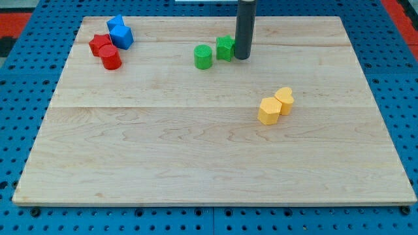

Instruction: Push the green circle into the red circle

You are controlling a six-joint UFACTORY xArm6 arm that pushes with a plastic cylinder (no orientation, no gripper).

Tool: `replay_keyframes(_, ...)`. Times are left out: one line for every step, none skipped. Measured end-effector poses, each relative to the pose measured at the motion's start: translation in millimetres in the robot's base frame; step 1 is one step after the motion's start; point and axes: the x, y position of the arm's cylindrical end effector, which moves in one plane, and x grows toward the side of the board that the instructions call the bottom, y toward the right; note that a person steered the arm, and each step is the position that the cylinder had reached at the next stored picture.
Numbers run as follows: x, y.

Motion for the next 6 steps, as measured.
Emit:
replay_keyframes(-30.7, 6.5)
replay_keyframes(-23.8, -59.3)
replay_keyframes(-19.4, -91.1)
replay_keyframes(-3.9, 7.0)
replay_keyframes(30.9, -46.5)
replay_keyframes(-13.5, -151.2)
